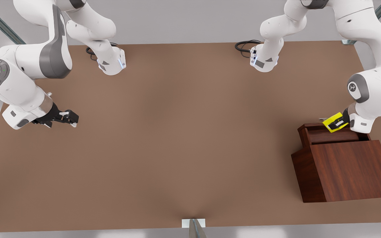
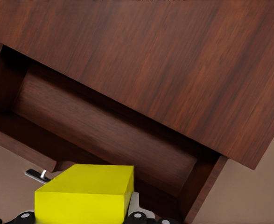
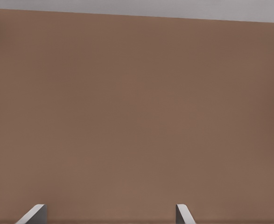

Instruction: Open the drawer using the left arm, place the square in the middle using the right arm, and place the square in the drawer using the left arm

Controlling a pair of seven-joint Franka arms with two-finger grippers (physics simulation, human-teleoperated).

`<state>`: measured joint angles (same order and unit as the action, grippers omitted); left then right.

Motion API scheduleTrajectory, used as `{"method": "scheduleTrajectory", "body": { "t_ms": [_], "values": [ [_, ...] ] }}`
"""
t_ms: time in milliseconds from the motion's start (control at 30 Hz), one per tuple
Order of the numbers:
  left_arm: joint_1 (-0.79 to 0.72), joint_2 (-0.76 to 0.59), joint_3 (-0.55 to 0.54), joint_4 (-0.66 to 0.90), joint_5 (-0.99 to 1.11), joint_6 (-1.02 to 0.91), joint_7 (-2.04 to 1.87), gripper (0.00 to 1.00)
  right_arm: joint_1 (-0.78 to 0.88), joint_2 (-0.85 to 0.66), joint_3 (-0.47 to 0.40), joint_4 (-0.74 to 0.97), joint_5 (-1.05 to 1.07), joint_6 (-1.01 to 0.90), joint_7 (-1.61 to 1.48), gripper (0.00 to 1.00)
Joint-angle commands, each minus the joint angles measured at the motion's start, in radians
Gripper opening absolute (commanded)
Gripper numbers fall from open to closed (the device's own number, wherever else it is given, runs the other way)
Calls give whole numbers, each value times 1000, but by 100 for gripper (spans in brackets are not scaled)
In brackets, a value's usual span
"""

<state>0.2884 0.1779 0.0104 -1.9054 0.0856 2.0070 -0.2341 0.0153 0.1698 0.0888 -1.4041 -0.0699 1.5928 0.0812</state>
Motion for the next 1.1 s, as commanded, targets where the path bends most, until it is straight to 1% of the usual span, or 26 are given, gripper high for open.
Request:
{"method": "scheduleTrajectory", "body": {
  "t_ms": [0, 100, 333, 700, 733, 767, 900, 933, 967, 1000, 1033, 1067],
  "values": [
    [9, 6, 0, 0, -1, 65, 562, 67, -2, -1, 0, 1, 1, 1, -3, 100],
    [11, 41, 0, 9, -1, 128, 568, 67, 0, 0, 0, 1, 1, 1, -3, 100],
    [20, 43, 0, 11, 11, 127, 614, 67, 0, -1, 0, 1, 1, 1, -3, 100],
    [32, 86, 0, 25, 13, 133, 619, 68, -2, 0, 0, 1, 1, 1, -3, 100],
    [32, 92, 0, 34, 13, 133, 618, 86, -2, 0, 0, 1, 1, 1, -3, 100],
    [34, 92, 0, 34, 11, 133, 614, 100, -2, 0, 0, 1, 1, 1, -3, 100],
    [34, 89, 0, 35, 11, 131, 607, 100, -2, 0, 0, 1, 2, 1, -3, 100],
    [34, 60, -1, 35, 3, 116, 579, 100, 0, 0, 0, 2, 2, 1, -1, 100],
    [29, -24, -18, 55, 0, -27, 460, 100, 0, 0, 0, 1, 2, 1, -1, 100],
    [20, -57, -71, 139, 0, -194, 369, 100, 0, 0, 0, 1, 2, 1, -1, 100],
    [18, -49, -168, 325, 2, -434, 323, 100, 0, 0, 0, 1, 1, 1, -1, 100],
    [20, -37, -228, 425, 5, -537, 337, 100, 0, -1, 0, 1, 1, 1, -1, 100]
  ]
}}
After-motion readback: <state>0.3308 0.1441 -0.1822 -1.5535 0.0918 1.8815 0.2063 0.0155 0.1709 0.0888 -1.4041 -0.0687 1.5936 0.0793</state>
